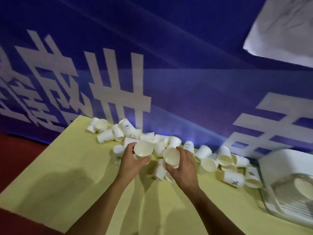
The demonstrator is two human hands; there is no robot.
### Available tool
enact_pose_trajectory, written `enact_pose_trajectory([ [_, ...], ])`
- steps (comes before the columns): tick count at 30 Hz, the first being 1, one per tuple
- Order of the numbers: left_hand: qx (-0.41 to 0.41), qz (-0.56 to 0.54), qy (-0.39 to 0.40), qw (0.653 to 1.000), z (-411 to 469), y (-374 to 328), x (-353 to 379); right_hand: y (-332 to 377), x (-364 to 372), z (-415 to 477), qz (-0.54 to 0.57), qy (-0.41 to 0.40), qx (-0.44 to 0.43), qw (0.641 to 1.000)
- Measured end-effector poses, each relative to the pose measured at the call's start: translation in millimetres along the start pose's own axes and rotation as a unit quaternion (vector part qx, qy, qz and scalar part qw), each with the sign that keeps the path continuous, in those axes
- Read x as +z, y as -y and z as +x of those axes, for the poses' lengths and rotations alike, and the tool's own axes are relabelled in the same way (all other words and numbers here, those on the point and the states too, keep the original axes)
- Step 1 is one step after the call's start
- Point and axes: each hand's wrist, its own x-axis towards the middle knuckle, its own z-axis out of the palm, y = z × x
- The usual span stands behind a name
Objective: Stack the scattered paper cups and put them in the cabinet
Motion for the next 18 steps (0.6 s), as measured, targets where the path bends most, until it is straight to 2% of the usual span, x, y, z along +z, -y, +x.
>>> enact_pose_trajectory([
  [8, 0.039, 0.019, 0.119, 0.992, -49, -48, 132, -86, -121, -34, -0.035, -0.057, 0.071, 0.995],
  [18, 0.058, 0.025, 0.296, 0.953, -94, -72, 280, -178, -231, -105, -0.061, -0.156, 0.185, 0.968],
])
